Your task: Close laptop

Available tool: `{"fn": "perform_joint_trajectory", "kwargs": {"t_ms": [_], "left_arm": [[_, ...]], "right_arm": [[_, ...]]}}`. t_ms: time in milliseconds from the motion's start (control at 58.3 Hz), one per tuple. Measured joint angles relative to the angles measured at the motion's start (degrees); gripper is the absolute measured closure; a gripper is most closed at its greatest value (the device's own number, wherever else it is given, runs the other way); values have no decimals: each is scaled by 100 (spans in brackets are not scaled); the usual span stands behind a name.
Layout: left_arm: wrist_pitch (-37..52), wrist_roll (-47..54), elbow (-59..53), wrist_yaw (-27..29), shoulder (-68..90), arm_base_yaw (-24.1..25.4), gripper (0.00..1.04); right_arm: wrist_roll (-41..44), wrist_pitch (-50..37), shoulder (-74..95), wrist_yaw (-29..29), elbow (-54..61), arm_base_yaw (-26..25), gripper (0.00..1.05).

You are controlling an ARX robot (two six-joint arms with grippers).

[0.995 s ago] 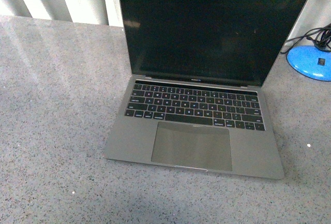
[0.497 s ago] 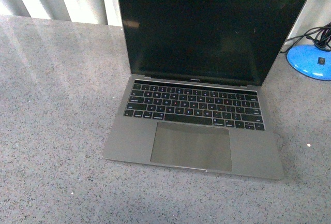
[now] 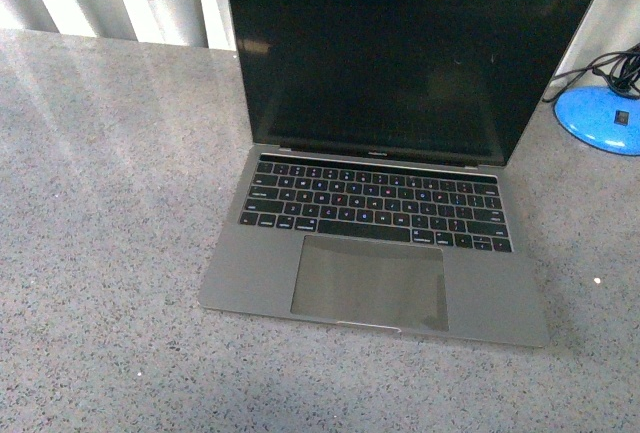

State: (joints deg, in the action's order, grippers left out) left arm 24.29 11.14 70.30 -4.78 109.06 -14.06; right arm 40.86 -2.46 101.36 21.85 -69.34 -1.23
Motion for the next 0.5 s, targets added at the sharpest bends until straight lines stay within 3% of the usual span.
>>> {"fn": "perform_joint_trajectory", "kwargs": {"t_ms": [274,429,497], "left_arm": [[-511,391,691,-435,378,-74,101],[-684,507,708,-732,479,-197,101],[-691,560,708,-789,546,-273,101]], "right_arm": [[90,400,479,146,-774,258,74],[70,535,706,131,-1056,385,102],[31,575,800,131,-1143,442,104]]}}
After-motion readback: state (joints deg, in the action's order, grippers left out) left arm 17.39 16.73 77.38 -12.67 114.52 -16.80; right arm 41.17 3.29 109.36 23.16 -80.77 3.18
